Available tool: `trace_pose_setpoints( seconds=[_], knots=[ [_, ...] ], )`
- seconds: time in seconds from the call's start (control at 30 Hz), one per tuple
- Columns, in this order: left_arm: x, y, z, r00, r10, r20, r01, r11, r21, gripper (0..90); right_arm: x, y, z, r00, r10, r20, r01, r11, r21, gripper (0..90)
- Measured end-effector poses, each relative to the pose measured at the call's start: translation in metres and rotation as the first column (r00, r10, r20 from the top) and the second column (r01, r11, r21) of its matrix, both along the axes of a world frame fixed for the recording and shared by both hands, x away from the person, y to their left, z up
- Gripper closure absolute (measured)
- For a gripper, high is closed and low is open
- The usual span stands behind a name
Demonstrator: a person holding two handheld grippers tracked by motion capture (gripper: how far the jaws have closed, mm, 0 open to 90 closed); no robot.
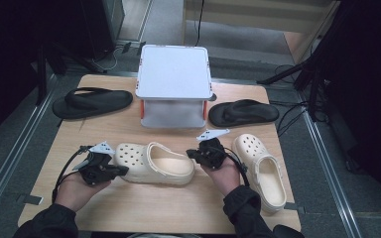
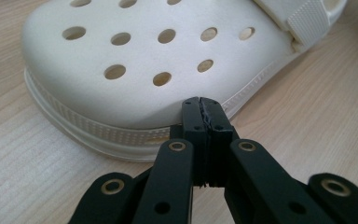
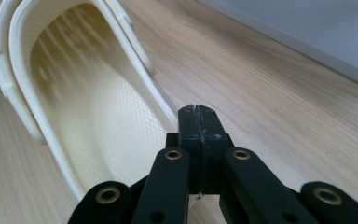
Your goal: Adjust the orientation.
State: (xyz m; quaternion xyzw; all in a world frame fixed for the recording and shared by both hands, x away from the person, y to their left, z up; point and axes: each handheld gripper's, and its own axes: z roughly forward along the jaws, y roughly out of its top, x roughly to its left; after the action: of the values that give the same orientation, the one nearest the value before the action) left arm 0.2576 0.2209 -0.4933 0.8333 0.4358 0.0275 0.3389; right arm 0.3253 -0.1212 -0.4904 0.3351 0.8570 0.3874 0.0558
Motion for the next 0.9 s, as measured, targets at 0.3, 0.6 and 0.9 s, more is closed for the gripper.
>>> trace_pose_setpoints(
  seconds=[0.3, 0.6, 0.9],
  knots=[
    [0.012, -0.002, -0.001, 0.9994, 0.028, 0.021, -0.028, 0.9996, -0.003, 90.0, -0.017, -0.008, -0.001, 0.9996, -0.012, -0.026, 0.012, 0.9997, 0.019, 90.0],
    [0.028, -0.001, -0.003, 0.999, 0.044, 0.011, -0.044, 0.9984, -0.035, 90.0, -0.036, -0.01, -0.002, 0.9991, -0.014, -0.039, 0.015, 0.9994, 0.032, 90.0],
    [0.046, -0.002, -0.004, 0.9987, 0.048, 0.016, -0.047, 0.9973, -0.056, 90.0, -0.056, -0.006, -0.004, 0.9996, 0.002, -0.026, -0.001, 0.9992, 0.041, 90.0]
  ],
)
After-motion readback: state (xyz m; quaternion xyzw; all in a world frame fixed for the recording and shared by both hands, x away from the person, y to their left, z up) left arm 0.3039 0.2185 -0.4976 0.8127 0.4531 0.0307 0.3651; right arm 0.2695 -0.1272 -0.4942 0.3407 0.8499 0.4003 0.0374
